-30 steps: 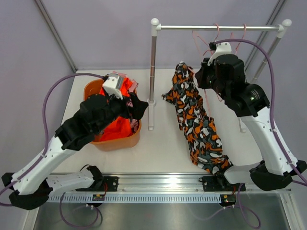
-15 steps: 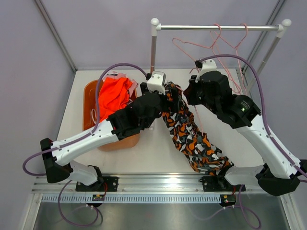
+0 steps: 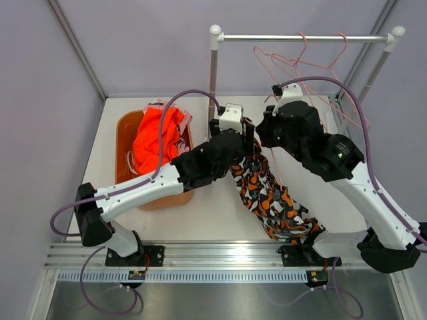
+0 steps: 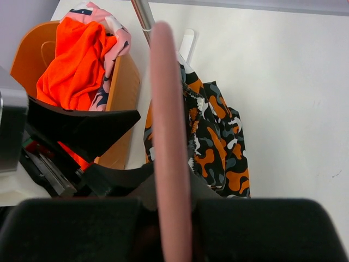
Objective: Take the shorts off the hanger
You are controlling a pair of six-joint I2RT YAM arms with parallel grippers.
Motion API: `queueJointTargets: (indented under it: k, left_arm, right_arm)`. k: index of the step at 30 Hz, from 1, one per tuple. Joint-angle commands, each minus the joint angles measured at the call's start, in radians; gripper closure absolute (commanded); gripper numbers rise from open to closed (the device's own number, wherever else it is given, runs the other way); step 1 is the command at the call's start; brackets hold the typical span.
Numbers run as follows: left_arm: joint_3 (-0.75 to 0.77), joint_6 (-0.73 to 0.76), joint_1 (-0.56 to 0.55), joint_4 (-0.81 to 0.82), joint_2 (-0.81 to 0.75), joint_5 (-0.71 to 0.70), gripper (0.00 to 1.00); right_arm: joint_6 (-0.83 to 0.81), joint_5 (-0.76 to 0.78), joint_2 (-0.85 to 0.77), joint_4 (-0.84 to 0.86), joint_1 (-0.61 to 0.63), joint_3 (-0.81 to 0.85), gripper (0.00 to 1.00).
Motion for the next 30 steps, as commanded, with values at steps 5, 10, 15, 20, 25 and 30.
queueJointTargets:
  k: [5, 10, 15, 20, 25, 30]
  left_arm:
    - [-0.007, 0.033, -0.001, 0.086, -0.04, -0.108, 0.51]
    - [-0.001, 0.066, 0.018, 0.081, -0.048, -0.088, 0.84]
    - [-0.013, 0.056, 0.046, 0.076, -0.055, -0.055, 1.0]
    - [-0.007, 0.052, 0.12, 0.083, -0.043, -0.019, 1.0]
    - [0.071, 0.041, 0.241, 0.037, 0.03, 0.074, 1.0]
    - [0.143, 0.066, 0.278, 0.055, 0.133, 0.123, 1.0]
  right_arm:
    - [0.001, 0.044, -0.006, -0.001, 0.013, 0.051, 1.0]
    - [0.007, 0.039, -0.011, -0.004, 0.013, 0.044, 1.0]
    - [0.007, 0.045, -0.022, -0.013, 0.013, 0.045, 1.0]
    - [0.01, 0.024, -0.032, -0.033, 0.016, 0.056, 1.0]
    - [0.002, 0.01, -0.057, -0.049, 0.016, 0.051, 1.0]
    - [0.002, -0.022, -0.075, -0.053, 0.021, 0.031, 1.0]
